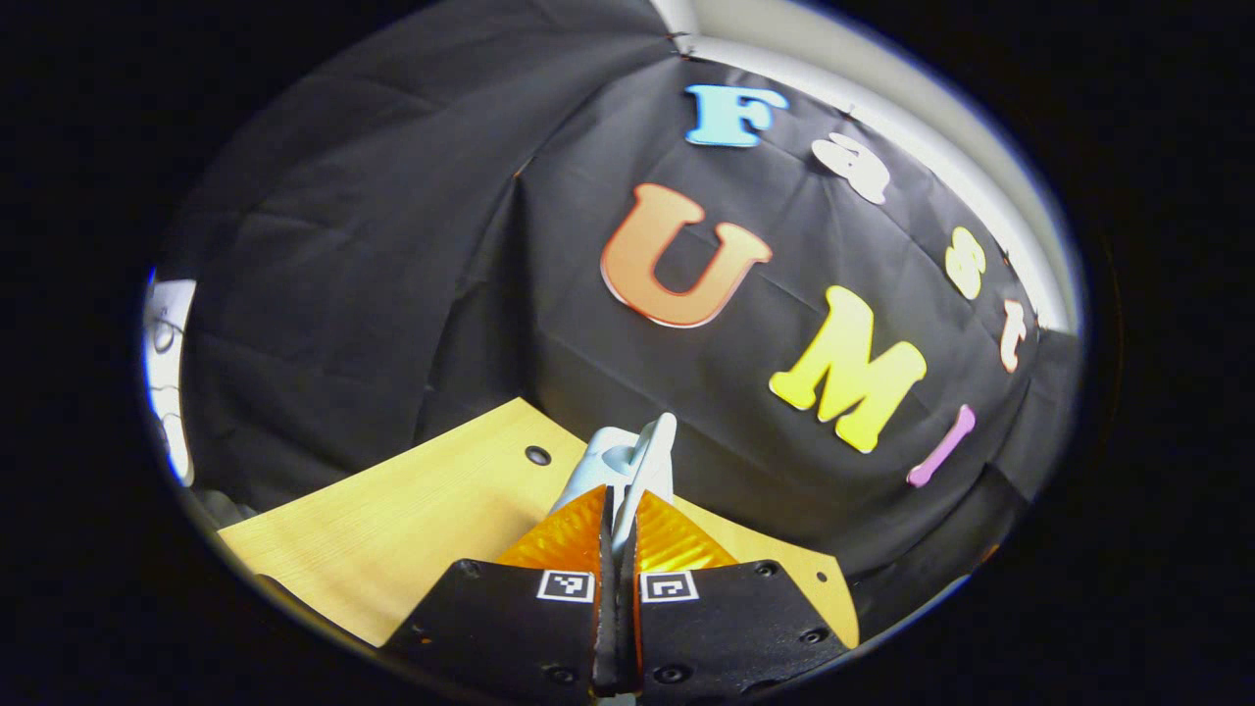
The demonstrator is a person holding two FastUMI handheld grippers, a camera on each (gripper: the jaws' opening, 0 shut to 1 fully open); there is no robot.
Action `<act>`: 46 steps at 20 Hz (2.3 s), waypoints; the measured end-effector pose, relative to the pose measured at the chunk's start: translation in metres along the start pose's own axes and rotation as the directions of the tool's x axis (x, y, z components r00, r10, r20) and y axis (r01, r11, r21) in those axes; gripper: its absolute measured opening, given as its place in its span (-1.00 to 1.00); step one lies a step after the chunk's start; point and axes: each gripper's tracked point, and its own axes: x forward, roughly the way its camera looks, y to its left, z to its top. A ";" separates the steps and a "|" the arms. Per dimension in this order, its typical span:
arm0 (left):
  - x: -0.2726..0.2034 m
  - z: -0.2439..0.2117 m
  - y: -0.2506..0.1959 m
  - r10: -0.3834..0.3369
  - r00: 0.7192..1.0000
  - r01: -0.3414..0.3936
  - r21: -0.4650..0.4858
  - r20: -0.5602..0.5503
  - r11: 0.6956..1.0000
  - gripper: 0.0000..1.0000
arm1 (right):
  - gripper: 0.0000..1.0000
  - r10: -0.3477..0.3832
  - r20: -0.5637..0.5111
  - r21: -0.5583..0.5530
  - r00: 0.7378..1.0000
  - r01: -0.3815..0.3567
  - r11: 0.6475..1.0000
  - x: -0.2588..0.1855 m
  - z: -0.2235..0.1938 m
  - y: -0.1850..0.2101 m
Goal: First open the suitcase, pack the skin care products into it, and then close the suitcase.
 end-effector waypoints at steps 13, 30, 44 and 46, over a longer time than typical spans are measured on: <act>0.003 -0.164 -0.165 -0.072 0.996 0.087 0.437 -0.051 0.895 -0.93 | 0.61 0.009 -0.055 -0.082 0.998 -0.014 0.997 -0.026 -0.031 -0.097; 0.013 -0.320 -0.165 -0.002 0.954 0.222 0.699 -0.300 0.680 -0.78 | 0.61 -0.027 -0.116 -0.025 0.993 0.024 0.999 0.005 -0.043 -0.116; -0.031 -0.207 -0.208 -0.113 0.971 0.207 0.513 -0.210 0.833 0.99 | 0.61 -0.188 0.085 -0.111 0.979 0.196 0.974 -0.001 0.012 -0.088; -0.048 -0.161 -0.204 -0.118 0.982 0.180 0.522 -0.149 0.834 0.98 | 0.61 -0.187 0.104 -0.129 0.977 0.200 0.971 0.000 0.009 -0.071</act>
